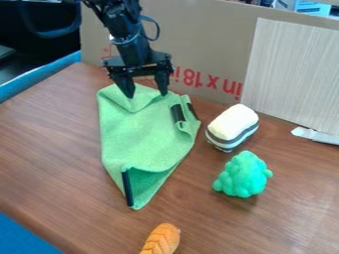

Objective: Unfold the cloth from top right to bottom left

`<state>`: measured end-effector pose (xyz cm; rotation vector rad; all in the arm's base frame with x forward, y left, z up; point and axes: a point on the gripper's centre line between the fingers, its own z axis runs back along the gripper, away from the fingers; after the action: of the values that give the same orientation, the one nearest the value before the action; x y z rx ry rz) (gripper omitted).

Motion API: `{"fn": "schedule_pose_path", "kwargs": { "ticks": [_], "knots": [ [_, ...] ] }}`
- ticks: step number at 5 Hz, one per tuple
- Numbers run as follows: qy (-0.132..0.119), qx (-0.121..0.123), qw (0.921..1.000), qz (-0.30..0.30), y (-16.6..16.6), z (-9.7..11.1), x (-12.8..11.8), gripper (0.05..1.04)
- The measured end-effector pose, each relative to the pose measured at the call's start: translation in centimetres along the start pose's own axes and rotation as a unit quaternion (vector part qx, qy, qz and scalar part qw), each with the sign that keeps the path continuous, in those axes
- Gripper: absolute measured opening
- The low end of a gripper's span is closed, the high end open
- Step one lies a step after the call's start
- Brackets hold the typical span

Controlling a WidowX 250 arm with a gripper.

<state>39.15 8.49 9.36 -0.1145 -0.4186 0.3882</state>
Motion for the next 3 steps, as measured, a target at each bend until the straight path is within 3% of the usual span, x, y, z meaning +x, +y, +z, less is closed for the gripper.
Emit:
{"fn": "schedule_pose_path", "kwargs": {
  "ticks": [3],
  "knots": [
    [0.042,0.011,0.9990,0.014,-1.4,-3.4,-2.1,1.000]
  ]
}}
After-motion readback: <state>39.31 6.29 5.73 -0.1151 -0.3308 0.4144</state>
